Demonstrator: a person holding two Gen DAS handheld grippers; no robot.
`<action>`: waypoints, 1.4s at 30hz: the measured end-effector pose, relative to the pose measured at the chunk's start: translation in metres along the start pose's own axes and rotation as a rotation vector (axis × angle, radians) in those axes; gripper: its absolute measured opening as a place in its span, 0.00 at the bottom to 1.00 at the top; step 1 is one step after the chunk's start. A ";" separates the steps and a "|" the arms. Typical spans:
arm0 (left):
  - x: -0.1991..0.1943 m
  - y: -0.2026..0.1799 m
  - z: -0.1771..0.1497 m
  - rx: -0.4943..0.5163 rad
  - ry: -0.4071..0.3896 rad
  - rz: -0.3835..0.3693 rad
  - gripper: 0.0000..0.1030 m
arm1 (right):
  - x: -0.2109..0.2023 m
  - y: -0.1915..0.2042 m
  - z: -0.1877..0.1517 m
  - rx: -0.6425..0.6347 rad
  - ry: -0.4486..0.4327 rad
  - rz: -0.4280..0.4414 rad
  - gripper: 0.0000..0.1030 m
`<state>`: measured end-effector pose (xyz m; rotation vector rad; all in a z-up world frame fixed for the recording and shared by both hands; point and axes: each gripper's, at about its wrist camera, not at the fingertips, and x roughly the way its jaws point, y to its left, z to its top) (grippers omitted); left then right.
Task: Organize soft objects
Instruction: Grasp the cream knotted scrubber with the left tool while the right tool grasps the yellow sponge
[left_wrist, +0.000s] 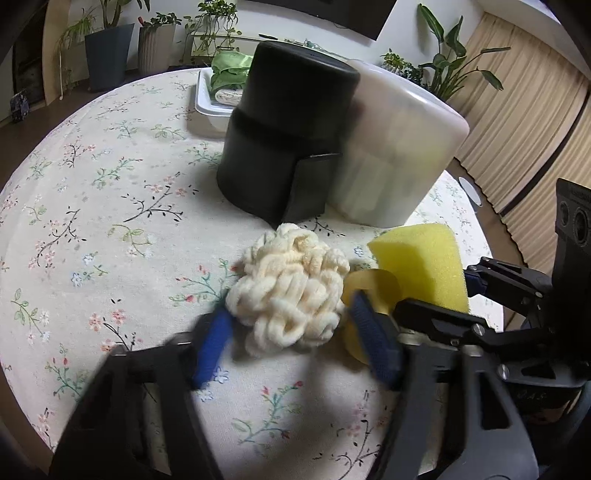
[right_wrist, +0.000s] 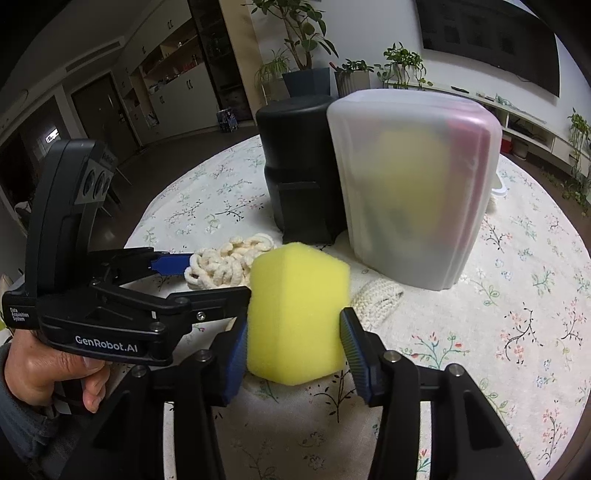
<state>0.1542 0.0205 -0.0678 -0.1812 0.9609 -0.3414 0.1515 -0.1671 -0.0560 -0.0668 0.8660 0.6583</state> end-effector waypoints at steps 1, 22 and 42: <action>0.001 0.000 0.000 0.001 0.004 0.011 0.30 | 0.000 -0.001 0.000 0.003 0.002 0.001 0.41; -0.022 -0.004 -0.009 -0.015 -0.084 0.040 0.14 | -0.014 -0.002 -0.009 0.013 -0.017 0.004 0.27; -0.059 -0.013 -0.027 -0.039 -0.140 0.051 0.13 | -0.061 -0.015 -0.030 0.049 -0.060 -0.031 0.27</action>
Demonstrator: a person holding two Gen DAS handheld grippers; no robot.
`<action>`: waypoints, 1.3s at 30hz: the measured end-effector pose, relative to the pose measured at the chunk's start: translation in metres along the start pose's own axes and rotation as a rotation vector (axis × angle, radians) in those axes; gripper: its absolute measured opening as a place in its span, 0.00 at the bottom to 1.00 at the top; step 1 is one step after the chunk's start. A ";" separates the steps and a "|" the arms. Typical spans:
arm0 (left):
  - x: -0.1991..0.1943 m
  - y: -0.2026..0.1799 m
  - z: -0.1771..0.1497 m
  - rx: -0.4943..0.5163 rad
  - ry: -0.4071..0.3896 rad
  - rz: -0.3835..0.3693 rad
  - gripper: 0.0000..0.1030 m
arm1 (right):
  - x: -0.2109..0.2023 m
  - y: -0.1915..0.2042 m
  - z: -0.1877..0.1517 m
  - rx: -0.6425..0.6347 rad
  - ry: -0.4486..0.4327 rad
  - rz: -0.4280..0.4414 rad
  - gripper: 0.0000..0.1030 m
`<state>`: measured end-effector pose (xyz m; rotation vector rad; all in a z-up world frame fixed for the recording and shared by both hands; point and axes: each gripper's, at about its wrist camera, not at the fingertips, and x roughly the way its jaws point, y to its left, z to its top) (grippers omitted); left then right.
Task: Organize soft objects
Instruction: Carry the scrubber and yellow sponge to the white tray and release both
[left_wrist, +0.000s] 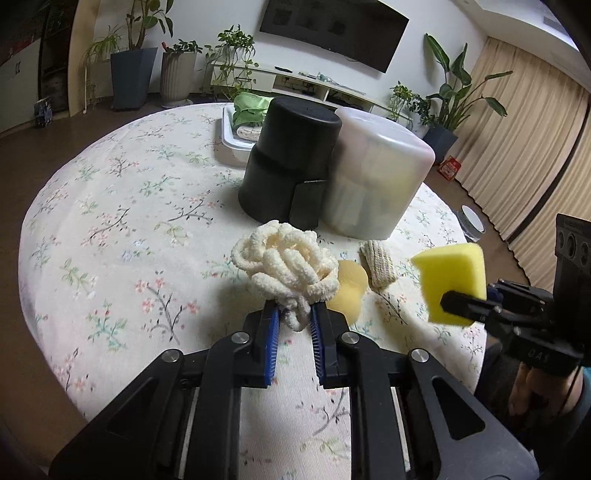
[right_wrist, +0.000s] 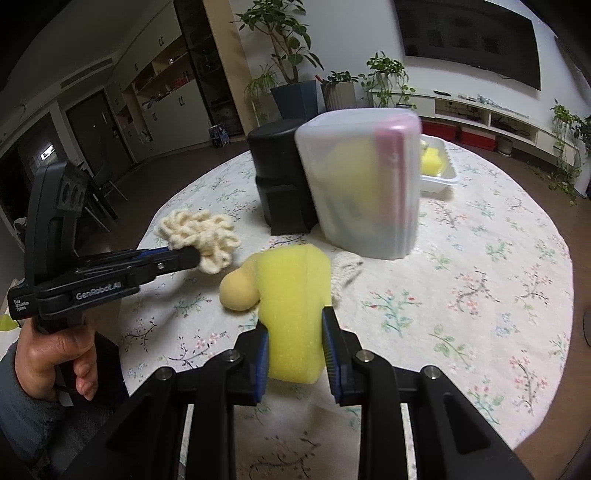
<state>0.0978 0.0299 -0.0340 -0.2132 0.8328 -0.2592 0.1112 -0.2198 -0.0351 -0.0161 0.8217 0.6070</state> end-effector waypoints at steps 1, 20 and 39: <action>-0.003 0.000 -0.001 0.000 0.000 0.004 0.13 | -0.002 -0.004 -0.001 0.006 -0.002 -0.003 0.27; -0.028 0.053 0.111 0.074 -0.086 0.125 0.14 | -0.068 -0.133 0.060 0.076 -0.096 -0.228 0.27; 0.093 0.002 0.257 0.398 0.081 0.062 0.14 | 0.019 -0.155 0.259 -0.142 -0.013 -0.219 0.27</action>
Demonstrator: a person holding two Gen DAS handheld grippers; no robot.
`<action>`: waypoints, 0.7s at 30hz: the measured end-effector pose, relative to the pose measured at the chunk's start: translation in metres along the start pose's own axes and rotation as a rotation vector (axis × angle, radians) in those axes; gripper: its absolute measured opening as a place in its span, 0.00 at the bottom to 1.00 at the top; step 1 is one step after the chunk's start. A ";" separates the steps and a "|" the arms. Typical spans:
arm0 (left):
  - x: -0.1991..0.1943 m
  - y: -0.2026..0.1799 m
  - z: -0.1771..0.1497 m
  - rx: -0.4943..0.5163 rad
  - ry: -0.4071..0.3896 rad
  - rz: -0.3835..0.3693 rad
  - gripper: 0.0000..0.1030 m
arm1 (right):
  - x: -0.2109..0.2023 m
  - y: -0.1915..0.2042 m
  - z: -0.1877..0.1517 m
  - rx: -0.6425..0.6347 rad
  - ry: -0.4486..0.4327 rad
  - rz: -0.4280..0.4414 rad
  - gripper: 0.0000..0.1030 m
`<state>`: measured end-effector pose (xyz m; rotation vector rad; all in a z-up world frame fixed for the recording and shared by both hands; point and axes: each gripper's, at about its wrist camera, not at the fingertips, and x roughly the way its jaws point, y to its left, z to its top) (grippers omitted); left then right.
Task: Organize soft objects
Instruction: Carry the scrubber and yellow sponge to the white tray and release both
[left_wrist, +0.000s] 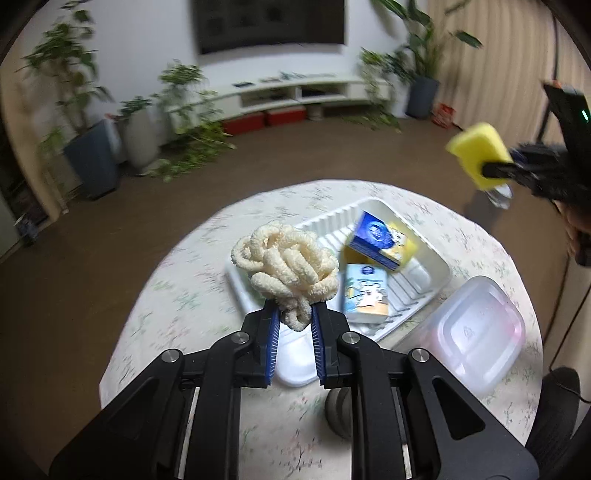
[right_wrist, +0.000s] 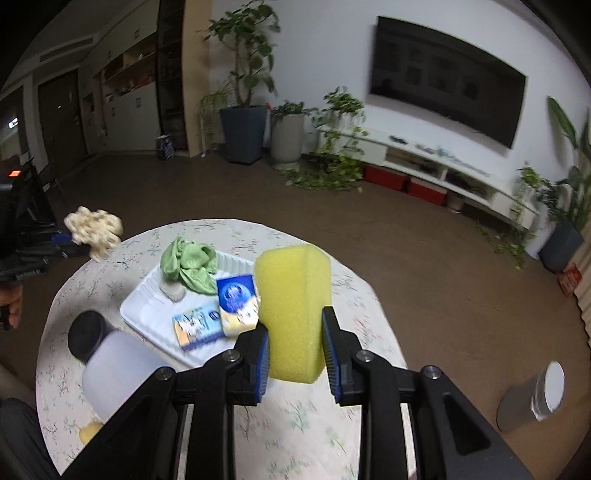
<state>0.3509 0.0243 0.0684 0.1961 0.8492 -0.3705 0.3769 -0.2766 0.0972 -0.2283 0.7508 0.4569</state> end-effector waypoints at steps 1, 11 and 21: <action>0.008 -0.001 0.003 0.016 0.021 -0.019 0.14 | 0.007 0.004 0.005 -0.008 0.011 0.016 0.27; 0.078 -0.017 0.012 0.124 0.160 -0.082 0.14 | 0.102 0.056 0.031 -0.146 0.184 0.199 0.27; 0.108 -0.018 0.004 0.134 0.211 -0.081 0.17 | 0.157 0.103 0.023 -0.254 0.342 0.281 0.27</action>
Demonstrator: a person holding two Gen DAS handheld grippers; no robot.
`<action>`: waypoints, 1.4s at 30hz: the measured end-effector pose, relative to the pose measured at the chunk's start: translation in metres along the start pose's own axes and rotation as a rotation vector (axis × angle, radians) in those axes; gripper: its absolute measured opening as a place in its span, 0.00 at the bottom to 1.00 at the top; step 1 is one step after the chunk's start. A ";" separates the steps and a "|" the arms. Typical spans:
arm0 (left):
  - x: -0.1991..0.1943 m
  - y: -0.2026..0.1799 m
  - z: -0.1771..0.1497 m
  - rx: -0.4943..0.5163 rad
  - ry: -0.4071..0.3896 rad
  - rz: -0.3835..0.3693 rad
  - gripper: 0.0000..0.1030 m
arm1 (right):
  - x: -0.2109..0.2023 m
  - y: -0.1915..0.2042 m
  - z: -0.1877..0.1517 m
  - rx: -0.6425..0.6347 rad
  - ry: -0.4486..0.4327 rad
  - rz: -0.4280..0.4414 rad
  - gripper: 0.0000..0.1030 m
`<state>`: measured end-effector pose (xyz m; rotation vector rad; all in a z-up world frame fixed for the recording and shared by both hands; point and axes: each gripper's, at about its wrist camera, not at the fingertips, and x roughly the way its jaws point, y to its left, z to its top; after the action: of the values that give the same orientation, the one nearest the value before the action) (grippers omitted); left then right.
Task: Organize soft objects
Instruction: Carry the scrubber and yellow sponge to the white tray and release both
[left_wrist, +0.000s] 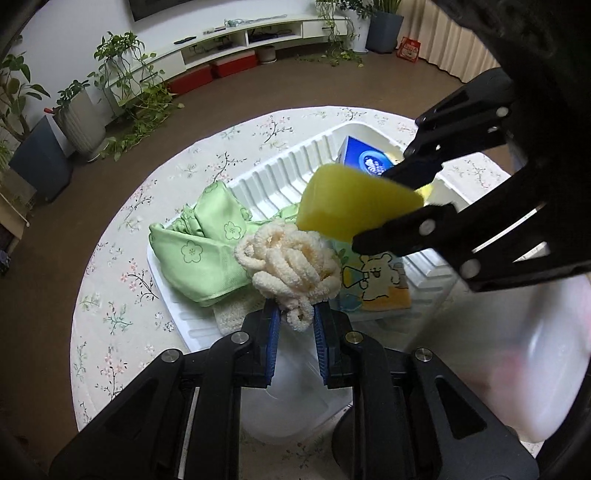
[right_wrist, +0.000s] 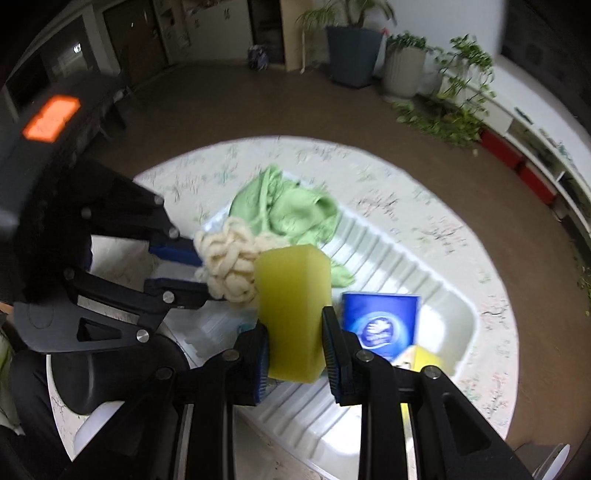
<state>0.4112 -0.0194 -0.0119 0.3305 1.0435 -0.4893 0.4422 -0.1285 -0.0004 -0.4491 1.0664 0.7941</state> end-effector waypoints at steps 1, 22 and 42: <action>0.002 0.000 0.000 0.000 0.001 0.001 0.17 | 0.005 0.000 0.000 0.003 0.011 -0.004 0.27; -0.001 0.018 -0.007 -0.087 -0.045 0.045 0.74 | 0.013 -0.017 0.005 0.080 0.020 -0.035 0.48; -0.077 0.009 -0.002 -0.130 -0.218 0.132 1.00 | -0.088 -0.019 -0.009 0.141 -0.207 -0.136 1.00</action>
<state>0.3827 0.0072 0.0556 0.2230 0.8318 -0.3288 0.4295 -0.1784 0.0742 -0.3091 0.8827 0.6261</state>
